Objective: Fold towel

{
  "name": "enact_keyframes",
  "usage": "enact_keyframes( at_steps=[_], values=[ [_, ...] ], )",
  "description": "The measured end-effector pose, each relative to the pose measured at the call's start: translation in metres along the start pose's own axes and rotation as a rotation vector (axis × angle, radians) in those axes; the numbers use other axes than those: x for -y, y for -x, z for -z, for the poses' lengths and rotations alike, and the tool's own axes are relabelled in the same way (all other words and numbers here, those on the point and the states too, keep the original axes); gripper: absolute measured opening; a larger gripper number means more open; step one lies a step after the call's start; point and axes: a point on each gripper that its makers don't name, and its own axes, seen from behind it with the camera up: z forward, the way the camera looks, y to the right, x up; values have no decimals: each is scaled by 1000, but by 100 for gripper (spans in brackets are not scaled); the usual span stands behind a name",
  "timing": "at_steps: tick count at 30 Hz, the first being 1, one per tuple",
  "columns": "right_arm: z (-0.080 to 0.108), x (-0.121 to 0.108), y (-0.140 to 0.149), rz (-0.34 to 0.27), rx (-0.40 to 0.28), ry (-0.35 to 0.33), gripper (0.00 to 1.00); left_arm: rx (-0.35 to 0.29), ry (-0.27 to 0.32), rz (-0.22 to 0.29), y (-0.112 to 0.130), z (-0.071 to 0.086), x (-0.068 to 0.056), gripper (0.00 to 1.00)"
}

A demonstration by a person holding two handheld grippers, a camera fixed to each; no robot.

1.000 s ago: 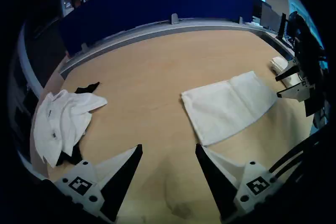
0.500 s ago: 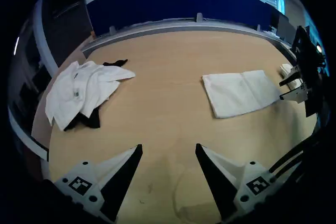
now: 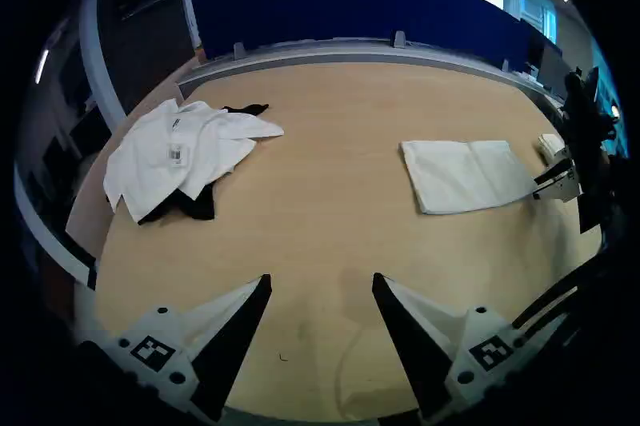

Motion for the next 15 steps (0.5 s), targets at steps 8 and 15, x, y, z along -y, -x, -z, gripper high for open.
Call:
enact_keyframes(
  at_steps=[8, 15],
  values=[
    [-2, -3, 3, -1, 9, -1, 16, 8, -12, 20, 5, 6, 9, 94],
    [-1, -4, -1, 21, 6, 9, 5, 4, -22, 28, 4, 9, 15, 94]
  ],
)
